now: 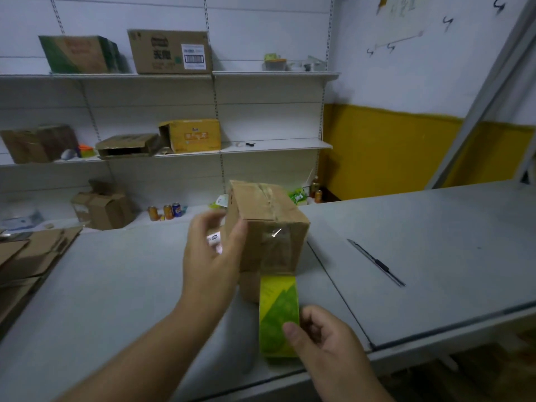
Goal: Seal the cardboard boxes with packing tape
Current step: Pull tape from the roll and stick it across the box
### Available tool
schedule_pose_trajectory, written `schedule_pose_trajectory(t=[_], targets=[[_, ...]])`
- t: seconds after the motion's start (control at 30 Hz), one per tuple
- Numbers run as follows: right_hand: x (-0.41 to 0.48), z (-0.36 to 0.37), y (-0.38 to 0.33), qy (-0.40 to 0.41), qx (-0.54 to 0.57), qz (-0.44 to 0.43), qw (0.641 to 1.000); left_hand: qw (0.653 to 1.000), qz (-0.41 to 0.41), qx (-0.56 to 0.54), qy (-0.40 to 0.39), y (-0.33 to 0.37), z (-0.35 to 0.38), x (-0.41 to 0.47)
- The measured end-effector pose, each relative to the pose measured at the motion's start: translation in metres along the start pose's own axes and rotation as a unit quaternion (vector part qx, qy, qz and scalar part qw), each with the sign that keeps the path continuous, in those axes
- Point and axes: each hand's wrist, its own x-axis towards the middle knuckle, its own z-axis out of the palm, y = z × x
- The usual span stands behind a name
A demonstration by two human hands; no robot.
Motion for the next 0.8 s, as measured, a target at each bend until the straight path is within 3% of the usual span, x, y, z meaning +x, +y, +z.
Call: schedule_pose_trajectory(t=[0.07, 0.13, 0.2, 0.27, 0.33, 0.37, 0.47, 0.63, 0.8], targets=[[0.003, -0.004, 0.001, -0.007, -0.033, -0.004, 0.999, 0.959, -0.229, -0.162, -0.037, -0.004, 0.004, -0.028], [0.007, -0.015, -0.006, -0.064, -0.046, -0.008, 0.997, 0.91, -0.339, -0.206, -0.121, -0.013, 0.005, -0.038], [0.016, -0.036, -0.011, -0.082, -0.104, -0.064, 0.989, 0.903, -0.356, -0.198, -0.132, -0.011, 0.004, -0.036], [0.046, -0.073, 0.002, 0.056, -0.199, -0.085, 0.975, 0.913, -0.356, -0.164, -0.117, -0.011, 0.003, -0.033], [0.08, -0.114, 0.017, 0.203, -0.329, -0.029, 0.922, 0.915, -0.354, -0.132, -0.139, -0.01, 0.002, -0.035], [0.093, -0.129, 0.027, 0.224, -0.397, 0.014, 0.89, 0.916, -0.351, -0.123, -0.153, -0.009, 0.002, -0.036], [0.114, -0.144, 0.05, 0.175, -0.498, 0.087, 0.845, 0.915, -0.337, -0.102, -0.196, -0.002, 0.004, -0.039], [0.117, -0.141, 0.047, 0.18, -0.487, 0.055, 0.853, 0.905, -0.371, -0.097, -0.183, -0.007, 0.005, -0.034], [0.117, -0.15, 0.038, 0.112, -0.518, 0.072, 0.845, 0.893, -0.412, -0.091, -0.16, -0.014, 0.02, -0.017]])
